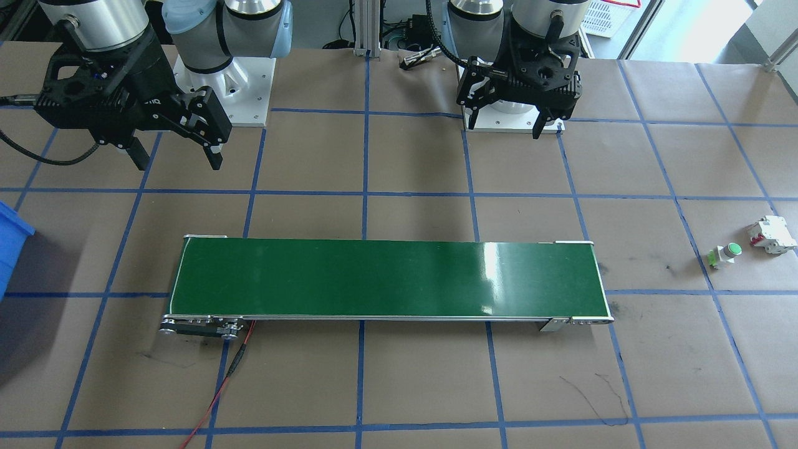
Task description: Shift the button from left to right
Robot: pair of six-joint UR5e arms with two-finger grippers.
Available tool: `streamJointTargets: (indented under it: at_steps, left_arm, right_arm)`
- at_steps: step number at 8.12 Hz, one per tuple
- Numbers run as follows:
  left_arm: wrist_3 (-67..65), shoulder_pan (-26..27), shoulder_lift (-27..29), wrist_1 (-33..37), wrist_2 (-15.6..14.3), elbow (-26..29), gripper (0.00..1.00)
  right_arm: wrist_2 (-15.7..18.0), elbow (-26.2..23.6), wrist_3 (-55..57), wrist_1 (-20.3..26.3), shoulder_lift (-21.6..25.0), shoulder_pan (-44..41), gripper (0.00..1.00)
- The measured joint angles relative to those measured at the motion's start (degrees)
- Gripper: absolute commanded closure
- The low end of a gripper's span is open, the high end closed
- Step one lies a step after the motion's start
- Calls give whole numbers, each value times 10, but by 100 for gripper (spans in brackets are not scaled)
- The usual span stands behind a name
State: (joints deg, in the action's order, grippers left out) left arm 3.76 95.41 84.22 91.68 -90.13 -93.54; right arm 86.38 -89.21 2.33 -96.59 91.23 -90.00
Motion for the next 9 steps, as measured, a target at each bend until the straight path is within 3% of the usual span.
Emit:
streamJointTargets:
  at_steps: [4, 5, 9]
  left_arm:
    - [14, -24, 0, -2, -2, -1, 0]
    - [39, -71, 4, -2, -2, -1, 0]
    - [273, -350, 51, -47, -5, -17, 0]
  right_arm:
    - [0, 0, 0, 0, 0, 0, 0]
    - [0, 0, 0, 0, 0, 0, 0]
    - [0, 0, 0, 0, 0, 0, 0]
